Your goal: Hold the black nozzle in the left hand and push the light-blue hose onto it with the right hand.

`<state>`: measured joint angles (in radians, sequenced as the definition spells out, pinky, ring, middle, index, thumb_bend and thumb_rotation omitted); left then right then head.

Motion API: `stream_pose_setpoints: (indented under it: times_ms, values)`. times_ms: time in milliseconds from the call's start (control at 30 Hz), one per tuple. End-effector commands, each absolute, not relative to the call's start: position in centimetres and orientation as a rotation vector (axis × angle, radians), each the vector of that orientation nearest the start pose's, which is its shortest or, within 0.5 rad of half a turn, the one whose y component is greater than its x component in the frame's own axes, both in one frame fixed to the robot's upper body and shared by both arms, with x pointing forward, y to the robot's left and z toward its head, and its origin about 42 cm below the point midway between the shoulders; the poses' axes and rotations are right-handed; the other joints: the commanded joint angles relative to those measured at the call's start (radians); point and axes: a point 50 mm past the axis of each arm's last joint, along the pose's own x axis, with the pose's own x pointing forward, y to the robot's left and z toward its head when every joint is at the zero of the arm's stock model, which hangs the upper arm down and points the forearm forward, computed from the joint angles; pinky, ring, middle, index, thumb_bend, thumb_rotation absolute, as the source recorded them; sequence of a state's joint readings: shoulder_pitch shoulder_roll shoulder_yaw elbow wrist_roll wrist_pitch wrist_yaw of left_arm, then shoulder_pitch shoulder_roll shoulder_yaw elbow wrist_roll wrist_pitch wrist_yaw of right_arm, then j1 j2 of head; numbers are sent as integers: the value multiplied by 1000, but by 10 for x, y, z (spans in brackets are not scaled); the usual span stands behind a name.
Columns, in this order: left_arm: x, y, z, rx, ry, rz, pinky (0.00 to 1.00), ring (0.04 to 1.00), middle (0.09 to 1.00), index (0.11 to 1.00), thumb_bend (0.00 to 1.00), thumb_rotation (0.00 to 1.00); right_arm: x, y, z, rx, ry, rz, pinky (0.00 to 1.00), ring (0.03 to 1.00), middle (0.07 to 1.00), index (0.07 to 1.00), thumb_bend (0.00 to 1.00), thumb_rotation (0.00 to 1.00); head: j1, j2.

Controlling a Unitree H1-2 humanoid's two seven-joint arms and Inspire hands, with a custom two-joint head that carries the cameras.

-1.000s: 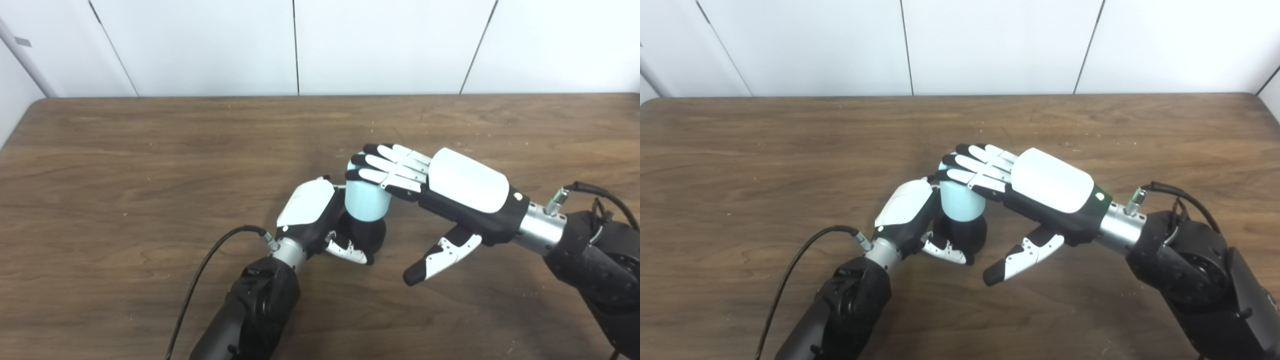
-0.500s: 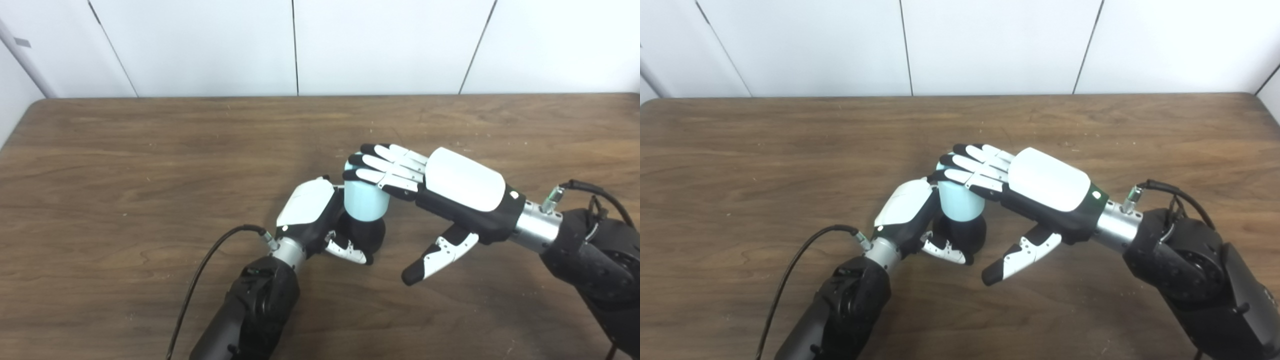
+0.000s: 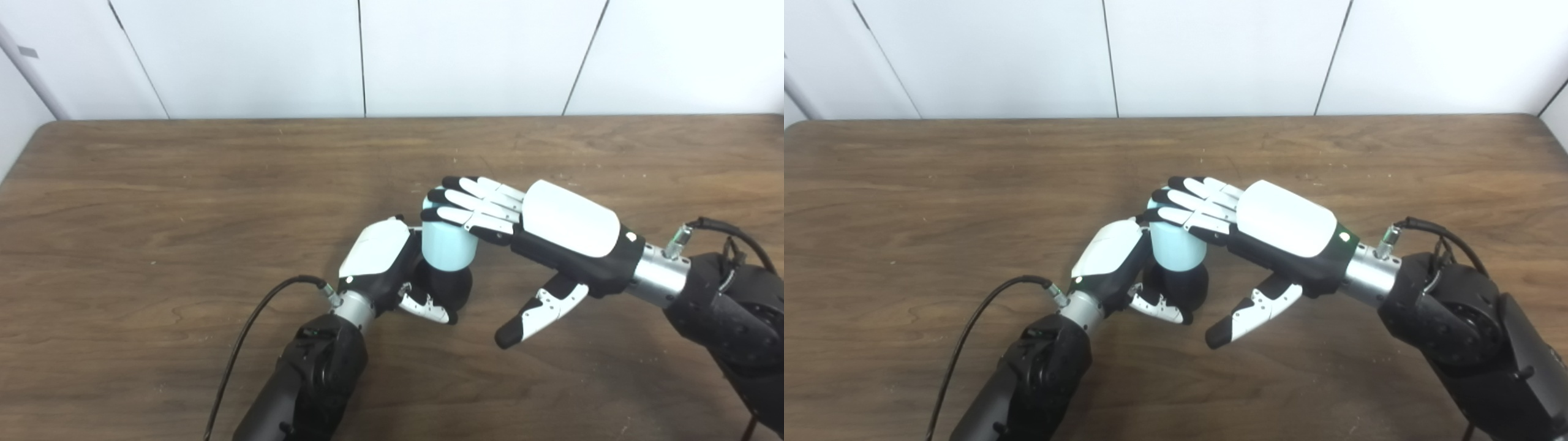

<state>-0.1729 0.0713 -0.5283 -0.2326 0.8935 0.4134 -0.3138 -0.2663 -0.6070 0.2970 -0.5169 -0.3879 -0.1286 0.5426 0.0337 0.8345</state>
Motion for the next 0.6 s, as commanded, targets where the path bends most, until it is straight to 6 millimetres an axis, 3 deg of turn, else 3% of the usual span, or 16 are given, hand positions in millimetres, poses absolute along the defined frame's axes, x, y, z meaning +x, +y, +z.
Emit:
stream_pose_setpoints:
  times_ms: [0, 567]
  values:
    - [282, 96, 137, 995, 90, -548, 1000, 778, 531, 473, 520, 0, 280, -240, 248, -1223, -449, 946, 1000, 1000, 985, 939, 604, 1000, -2, 4]
    - [282, 96, 137, 999, 89, -552, 1000, 777, 537, 470, 519, 0, 280, -240, 247, -1228, -436, 941, 1000, 999, 982, 939, 605, 1000, 0, 2]
